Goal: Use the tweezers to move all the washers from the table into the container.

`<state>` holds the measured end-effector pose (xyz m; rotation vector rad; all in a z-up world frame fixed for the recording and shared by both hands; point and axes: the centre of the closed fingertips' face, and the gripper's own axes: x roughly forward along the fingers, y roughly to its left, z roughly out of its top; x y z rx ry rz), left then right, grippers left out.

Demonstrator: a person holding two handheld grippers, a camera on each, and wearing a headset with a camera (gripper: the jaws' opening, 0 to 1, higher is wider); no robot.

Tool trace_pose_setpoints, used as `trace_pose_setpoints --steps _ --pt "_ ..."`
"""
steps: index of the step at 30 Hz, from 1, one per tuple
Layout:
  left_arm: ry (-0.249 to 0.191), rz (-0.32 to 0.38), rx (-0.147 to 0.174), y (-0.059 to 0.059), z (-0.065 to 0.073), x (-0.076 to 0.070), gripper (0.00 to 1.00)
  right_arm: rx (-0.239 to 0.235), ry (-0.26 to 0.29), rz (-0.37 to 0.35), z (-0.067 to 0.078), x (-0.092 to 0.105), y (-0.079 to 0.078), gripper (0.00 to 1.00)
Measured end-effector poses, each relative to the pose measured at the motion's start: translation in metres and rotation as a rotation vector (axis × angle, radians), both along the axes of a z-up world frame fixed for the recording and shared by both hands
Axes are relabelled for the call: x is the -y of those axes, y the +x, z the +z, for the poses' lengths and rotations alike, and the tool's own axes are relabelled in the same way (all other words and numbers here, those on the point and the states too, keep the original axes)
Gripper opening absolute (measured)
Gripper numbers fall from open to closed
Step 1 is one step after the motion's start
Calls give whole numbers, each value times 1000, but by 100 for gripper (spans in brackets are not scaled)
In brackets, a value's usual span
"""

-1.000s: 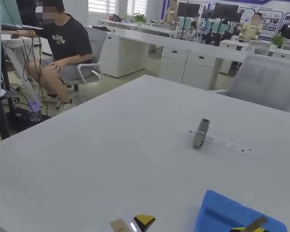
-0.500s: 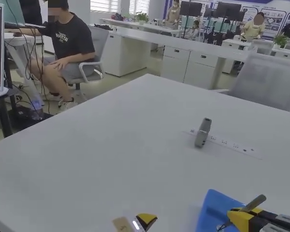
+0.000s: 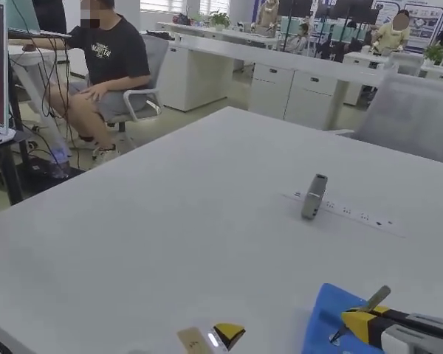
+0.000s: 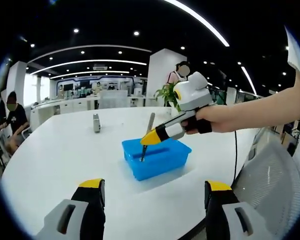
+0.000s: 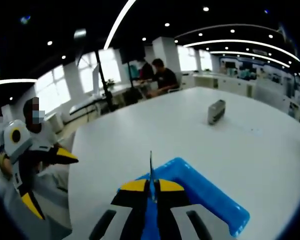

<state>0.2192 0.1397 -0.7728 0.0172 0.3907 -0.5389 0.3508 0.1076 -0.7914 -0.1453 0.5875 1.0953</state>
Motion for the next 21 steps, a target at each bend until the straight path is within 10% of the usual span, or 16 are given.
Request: trace_pose_setpoints --steps 21 --pt "-91 -25 -28 1 17 0 62 -8 -66 43 -14 3 -6 4"
